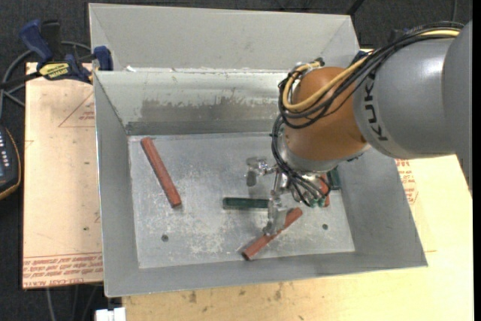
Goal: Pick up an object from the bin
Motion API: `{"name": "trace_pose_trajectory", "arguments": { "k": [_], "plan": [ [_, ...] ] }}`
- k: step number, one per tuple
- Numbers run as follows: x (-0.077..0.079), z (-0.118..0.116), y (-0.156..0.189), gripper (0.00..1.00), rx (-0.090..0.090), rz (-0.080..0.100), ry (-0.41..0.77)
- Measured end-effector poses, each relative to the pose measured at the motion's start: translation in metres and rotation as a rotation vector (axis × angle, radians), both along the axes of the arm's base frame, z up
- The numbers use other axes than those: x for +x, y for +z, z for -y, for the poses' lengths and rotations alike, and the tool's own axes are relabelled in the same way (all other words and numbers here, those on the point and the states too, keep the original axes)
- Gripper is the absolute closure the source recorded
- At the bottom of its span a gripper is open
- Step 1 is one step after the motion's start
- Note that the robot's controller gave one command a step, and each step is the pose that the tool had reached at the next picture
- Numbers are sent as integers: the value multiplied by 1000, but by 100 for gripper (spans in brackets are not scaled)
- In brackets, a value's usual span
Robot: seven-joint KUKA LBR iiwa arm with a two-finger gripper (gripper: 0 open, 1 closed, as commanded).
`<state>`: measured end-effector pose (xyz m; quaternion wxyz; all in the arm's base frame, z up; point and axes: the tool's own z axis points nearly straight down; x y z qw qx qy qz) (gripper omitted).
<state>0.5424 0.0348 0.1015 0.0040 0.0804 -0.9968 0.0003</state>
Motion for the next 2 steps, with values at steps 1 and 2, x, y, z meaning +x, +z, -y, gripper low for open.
{"name": "trace_pose_trajectory", "arguments": {
  "k": [1,2],
  "plan": [
    [28,6,-33,0,3,9,46],
    [29,6,-30,100,3,11,45]
  ]
}}
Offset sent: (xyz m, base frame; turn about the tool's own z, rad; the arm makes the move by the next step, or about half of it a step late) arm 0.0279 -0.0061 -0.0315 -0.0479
